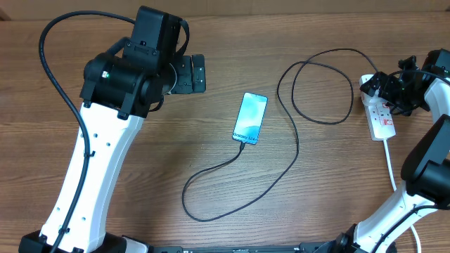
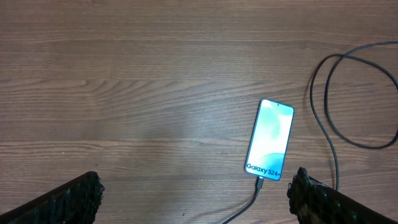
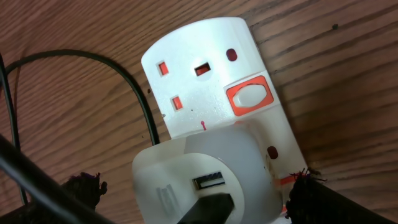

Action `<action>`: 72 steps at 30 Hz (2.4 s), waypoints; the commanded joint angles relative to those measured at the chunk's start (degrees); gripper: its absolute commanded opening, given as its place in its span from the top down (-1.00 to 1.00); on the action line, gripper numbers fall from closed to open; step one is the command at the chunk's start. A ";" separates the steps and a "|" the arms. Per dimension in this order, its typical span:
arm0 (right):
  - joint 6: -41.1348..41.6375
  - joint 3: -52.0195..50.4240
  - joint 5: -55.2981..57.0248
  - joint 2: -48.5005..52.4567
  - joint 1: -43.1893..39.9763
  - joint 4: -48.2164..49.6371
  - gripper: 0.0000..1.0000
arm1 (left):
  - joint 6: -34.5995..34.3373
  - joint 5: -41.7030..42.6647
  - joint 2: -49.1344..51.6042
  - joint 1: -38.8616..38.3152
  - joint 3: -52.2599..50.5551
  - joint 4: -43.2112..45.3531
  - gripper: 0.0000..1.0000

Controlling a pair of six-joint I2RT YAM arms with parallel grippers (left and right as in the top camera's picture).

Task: Plug charger to phone and switch on socket

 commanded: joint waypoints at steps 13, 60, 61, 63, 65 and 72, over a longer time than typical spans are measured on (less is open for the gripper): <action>-0.04 1.01 -0.96 1.70 0.24 0.61 -0.96 | 0.24 -0.98 0.33 0.31 0.37 0.00 -0.99; 0.15 1.03 -6.49 4.46 0.24 -3.37 -0.89 | 0.24 -0.98 0.33 0.31 0.37 0.00 -0.99; 0.15 1.03 -6.49 4.46 0.24 -3.45 -0.89 | 0.24 -0.98 0.33 0.31 0.37 0.00 -0.99; 0.15 1.01 -6.51 4.46 0.24 -3.69 -0.89 | 0.24 -0.98 0.33 0.31 0.37 0.00 -0.99; 0.17 1.03 -6.51 4.46 0.24 -3.89 -0.89 | 0.24 -0.98 0.33 0.31 0.37 0.00 -0.99; 0.20 1.01 -7.06 4.46 0.24 -4.50 -0.89 | 0.24 -0.98 0.33 0.31 0.37 0.00 -0.99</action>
